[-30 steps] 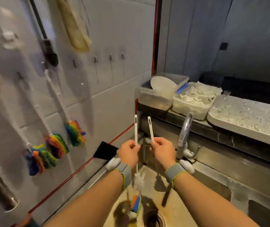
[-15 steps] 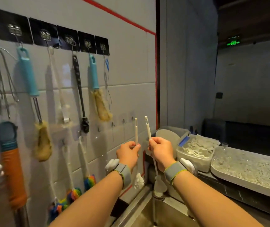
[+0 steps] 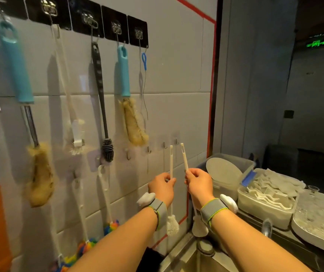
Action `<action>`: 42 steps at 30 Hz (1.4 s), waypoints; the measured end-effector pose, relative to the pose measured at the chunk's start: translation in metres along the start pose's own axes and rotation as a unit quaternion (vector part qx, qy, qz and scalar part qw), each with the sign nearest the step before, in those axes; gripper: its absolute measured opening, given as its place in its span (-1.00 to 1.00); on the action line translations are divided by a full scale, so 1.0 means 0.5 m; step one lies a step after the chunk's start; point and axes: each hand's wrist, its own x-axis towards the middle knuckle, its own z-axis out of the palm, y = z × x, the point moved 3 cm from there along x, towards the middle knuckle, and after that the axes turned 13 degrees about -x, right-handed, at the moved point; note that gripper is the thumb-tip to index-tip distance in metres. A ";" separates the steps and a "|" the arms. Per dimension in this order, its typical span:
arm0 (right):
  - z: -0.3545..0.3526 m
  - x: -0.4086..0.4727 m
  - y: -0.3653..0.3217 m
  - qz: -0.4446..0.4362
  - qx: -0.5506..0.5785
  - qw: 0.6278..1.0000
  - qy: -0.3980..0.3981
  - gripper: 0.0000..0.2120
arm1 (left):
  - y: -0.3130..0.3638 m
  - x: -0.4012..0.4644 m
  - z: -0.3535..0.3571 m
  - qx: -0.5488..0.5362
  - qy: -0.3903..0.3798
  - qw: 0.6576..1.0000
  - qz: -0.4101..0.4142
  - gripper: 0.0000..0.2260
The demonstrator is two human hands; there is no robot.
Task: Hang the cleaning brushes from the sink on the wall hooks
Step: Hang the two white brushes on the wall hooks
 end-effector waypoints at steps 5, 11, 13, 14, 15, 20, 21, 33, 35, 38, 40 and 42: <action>0.031 0.053 0.015 0.004 0.009 1.000 -0.005 -0.85 | 0.011 0.051 0.020 0.015 0.026 0.999 0.017 -0.81; 0.046 0.077 0.041 0.013 0.019 1.000 -0.003 -0.88 | -0.006 0.082 0.031 0.015 0.043 0.999 -0.003 -0.78; 0.048 0.075 0.048 0.019 0.029 0.999 -0.009 -0.88 | -0.026 0.092 0.035 0.012 0.043 0.999 -0.012 -0.79; 0.047 0.075 0.046 0.020 0.034 0.999 -0.009 -0.88 | -0.028 0.096 0.033 0.011 0.045 0.999 -0.013 -0.80; 0.046 0.074 0.047 0.022 0.039 0.999 -0.008 -0.88 | -0.033 0.099 0.033 0.014 0.045 0.999 -0.015 -0.80; 0.045 0.075 0.045 0.026 0.052 0.998 -0.021 -0.89 | -0.024 0.078 0.022 0.035 0.032 0.999 -0.022 -0.83; 0.045 0.078 0.041 0.023 0.051 0.998 -0.021 -0.89 | -0.024 0.075 0.020 0.046 0.030 0.998 -0.025 -0.85; 0.087 0.127 0.004 0.041 0.076 0.996 -0.006 -0.77 | -0.026 0.054 0.004 0.075 0.035 0.997 0.005 -0.80; 0.092 0.126 0.008 0.055 0.093 0.994 -0.004 -0.76 | -0.028 0.051 0.005 0.075 0.031 0.997 0.009 -0.79; 0.098 0.122 0.017 0.067 0.104 0.992 -0.017 -0.76 | -0.033 0.047 0.009 0.077 0.023 0.997 0.018 -0.79; 0.100 0.120 0.023 0.072 0.108 0.991 -0.021 -0.76 | -0.039 0.045 0.012 0.072 0.016 0.997 0.019 -0.79; 0.098 0.117 0.026 0.067 0.113 0.991 -0.019 -0.78 | -0.042 0.043 0.015 0.066 0.013 0.998 0.019 -0.80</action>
